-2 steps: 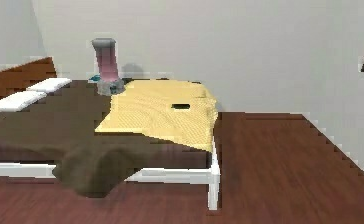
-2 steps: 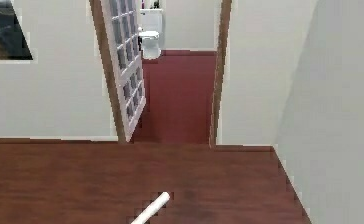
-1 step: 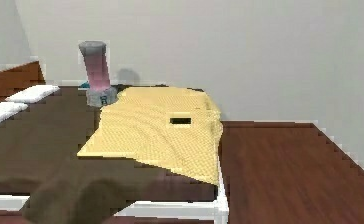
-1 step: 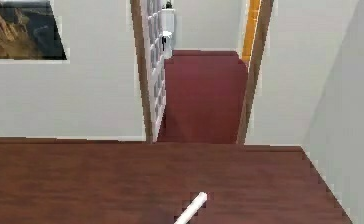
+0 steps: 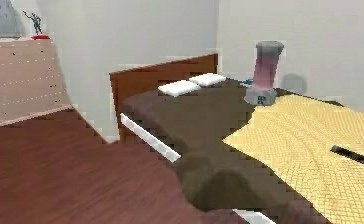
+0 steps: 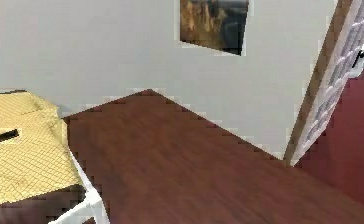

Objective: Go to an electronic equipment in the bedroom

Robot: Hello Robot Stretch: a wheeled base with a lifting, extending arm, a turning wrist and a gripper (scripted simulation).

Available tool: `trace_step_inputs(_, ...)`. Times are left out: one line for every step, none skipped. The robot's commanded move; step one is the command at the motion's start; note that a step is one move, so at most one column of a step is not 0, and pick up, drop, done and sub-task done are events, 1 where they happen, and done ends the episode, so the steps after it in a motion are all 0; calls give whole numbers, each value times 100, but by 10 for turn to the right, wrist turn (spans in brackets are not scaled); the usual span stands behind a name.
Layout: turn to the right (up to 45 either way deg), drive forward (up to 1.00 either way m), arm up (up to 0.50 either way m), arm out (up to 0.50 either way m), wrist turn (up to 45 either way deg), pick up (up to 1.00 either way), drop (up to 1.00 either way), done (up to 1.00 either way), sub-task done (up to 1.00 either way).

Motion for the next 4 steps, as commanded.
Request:
trace_step_inputs(-330,0,0,0,0,0,0,0,0)
trace_step_inputs(0,100,0,0,0,0,0,0,0)
trace_step_inputs(-30,0,0,0,0,0,0,0,0)
trace_step_inputs(0,15,0,0,0,0,0,0,0)
